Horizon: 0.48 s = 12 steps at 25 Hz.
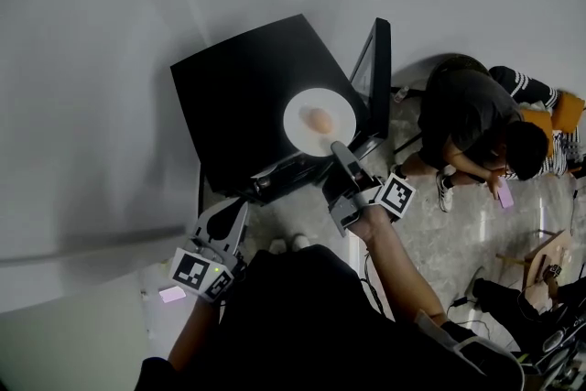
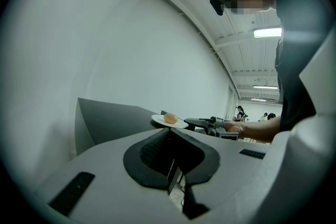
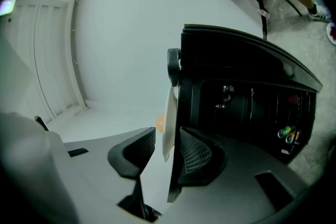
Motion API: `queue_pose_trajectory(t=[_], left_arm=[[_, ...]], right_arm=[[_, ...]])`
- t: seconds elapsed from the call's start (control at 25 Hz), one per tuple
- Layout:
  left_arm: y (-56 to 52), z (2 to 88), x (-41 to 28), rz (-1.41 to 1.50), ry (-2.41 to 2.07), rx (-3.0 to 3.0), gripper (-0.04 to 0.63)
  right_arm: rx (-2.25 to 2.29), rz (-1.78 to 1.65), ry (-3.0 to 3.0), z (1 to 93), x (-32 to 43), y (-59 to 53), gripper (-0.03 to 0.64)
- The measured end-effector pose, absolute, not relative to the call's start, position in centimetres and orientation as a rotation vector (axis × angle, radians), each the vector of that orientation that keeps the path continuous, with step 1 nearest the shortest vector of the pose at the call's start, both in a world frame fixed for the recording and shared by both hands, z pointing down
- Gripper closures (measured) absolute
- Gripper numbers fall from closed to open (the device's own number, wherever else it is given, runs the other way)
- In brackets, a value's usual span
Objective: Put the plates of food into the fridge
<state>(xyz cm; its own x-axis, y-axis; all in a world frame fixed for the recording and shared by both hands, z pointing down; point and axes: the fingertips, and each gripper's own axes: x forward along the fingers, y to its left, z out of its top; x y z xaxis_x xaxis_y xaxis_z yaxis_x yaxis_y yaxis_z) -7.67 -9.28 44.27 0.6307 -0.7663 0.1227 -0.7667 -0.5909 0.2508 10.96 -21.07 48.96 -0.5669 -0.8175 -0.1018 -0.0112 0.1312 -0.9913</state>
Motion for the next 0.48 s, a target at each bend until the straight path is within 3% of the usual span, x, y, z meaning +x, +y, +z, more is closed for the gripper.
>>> queue_pose_trajectory(t=[0.16,0.24,0.48], left_arm=[[-9.37,44.38,-7.94,-0.009,-1.253,2.557,0.571],[-9.27,44.5,-8.03,-0.01,-1.256,2.554,0.571],[-8.76,44.61,-8.07,-0.018,-1.259,2.562,0.571]], right_arm=[[-0.812,-1.544,1.716,49.23,10.6,-21.73,0.482],[-0.817,-1.557,1.703,49.41,10.63,-21.8,0.536],[-0.813,-1.59,1.666,49.73,10.88,-21.17,0.563]])
